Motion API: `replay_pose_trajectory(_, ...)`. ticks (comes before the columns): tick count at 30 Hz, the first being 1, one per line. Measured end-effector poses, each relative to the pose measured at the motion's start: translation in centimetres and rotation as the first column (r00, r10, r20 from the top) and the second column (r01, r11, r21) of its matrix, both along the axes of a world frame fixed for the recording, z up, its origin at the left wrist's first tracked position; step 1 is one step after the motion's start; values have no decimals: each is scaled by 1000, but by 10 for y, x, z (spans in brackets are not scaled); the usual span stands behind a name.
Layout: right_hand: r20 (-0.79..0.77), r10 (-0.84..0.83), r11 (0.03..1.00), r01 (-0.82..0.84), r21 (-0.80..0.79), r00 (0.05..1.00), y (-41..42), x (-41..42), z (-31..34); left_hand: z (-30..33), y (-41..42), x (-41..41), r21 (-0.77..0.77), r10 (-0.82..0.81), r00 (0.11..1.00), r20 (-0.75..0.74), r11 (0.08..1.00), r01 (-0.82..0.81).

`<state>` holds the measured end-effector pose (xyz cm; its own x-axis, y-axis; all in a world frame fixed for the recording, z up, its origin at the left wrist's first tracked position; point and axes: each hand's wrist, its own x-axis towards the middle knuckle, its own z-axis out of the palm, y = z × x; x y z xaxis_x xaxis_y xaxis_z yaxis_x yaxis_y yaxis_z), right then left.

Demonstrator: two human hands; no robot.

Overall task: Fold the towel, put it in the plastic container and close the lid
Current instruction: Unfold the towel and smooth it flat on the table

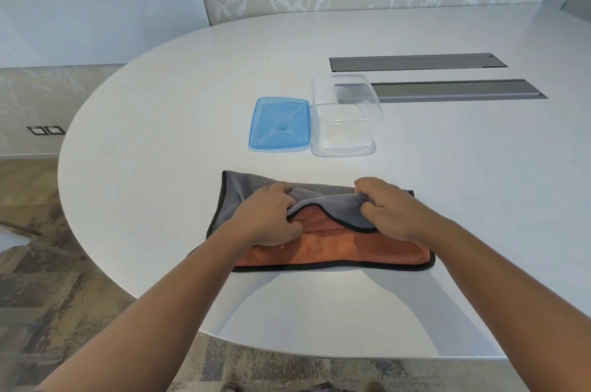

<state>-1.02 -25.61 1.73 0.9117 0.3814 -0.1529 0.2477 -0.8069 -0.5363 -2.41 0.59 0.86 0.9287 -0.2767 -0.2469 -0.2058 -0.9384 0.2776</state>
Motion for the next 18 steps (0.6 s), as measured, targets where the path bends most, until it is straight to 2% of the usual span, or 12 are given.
replay_pose_trajectory(4, -24, -49, 995, 47, -89, 998, -2, 1, 2, 18, 0, 1, 43, -32, 998, -61, 998, 35)
replay_pose_trajectory(9, -107, -87, 995, 82, -50, 990, -6, 8, 9, 42, 4, 5, 50, -15, 984, -177, 998, 24)
replay_pose_trajectory(13, -259, -102, 994, 109, 14, 960, -11, 13, 9, 52, 8, 11, 27, -68, 972, -225, 997, 76)
replay_pose_trajectory(18, -355, -111, 994, 108, -29, 928, -16, 14, 4, 50, 15, 17, -7, -65, 960, -271, 998, 66)
